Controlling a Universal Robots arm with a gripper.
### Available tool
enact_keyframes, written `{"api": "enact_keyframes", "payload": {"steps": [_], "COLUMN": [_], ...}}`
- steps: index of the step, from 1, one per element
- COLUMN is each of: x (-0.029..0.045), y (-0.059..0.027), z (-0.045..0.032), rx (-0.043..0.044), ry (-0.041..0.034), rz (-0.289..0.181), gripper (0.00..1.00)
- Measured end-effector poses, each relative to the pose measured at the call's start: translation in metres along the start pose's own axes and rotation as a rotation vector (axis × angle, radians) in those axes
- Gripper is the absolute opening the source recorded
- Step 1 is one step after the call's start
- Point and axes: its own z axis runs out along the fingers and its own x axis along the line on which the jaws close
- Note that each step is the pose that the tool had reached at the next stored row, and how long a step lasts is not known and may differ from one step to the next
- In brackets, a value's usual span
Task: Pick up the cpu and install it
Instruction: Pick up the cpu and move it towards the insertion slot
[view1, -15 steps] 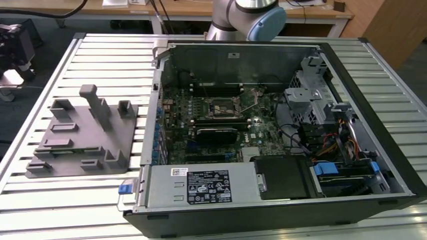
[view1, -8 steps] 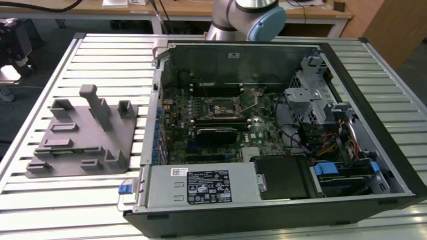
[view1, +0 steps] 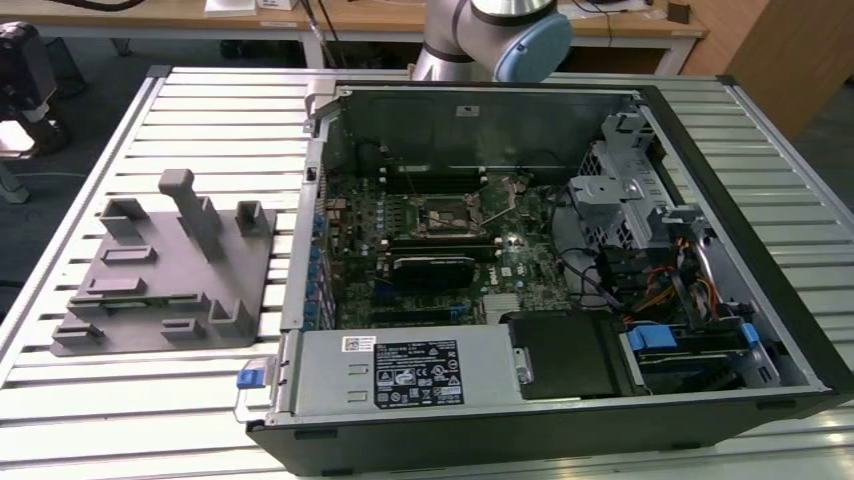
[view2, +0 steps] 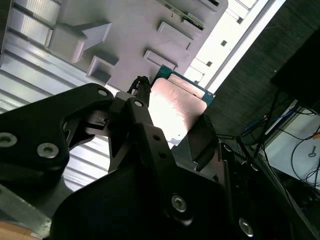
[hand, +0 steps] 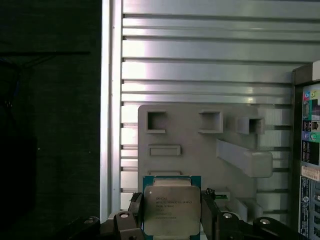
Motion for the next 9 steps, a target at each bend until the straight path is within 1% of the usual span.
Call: {"api": "enact_keyframes", "payload": {"steps": [9], "x": [-0.0002], "y": [0.0012], "z": [-0.0095], "rx": [0.0], "ry": [0.0], "rz": [0.0], "gripper": [0.54]}}
